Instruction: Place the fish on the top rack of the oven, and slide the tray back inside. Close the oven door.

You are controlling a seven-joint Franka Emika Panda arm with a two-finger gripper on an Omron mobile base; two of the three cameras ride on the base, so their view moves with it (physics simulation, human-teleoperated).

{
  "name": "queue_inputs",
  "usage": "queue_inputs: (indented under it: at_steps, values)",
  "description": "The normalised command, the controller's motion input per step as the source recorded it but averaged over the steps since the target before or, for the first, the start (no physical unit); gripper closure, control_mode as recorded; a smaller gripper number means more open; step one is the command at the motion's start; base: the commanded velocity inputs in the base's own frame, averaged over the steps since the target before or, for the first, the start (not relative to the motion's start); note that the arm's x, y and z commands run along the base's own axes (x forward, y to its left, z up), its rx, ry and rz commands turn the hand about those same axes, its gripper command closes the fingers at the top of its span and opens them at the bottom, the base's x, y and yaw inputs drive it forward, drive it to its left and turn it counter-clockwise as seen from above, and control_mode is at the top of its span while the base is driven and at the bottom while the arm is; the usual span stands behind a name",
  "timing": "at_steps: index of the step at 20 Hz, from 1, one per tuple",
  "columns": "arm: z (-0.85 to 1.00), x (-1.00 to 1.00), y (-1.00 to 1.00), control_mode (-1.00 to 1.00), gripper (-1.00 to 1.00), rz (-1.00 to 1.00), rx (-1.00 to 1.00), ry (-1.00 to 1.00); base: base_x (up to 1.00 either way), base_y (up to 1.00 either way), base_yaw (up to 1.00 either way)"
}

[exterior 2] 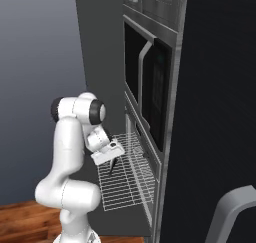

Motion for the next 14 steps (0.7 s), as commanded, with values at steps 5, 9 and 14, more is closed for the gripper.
queue_inputs:
  at_steps: [5, 9, 14]
  values:
    - [0.70, -0.21, 0.39, -1.00, -1.00, 0.00, 0.00, 0.02, 0.00, 0.00, 0.00]
    - [0.39, -0.21, 0.74, -1.00, -1.00, 0.00, 0.01, 0.08, 0.00, 0.00, 0.00]
    - [0.06, -0.17, 0.71, -1.00, -1.00, 0.00, 0.08, 0.00, 0.00, 0.00, 0.00]
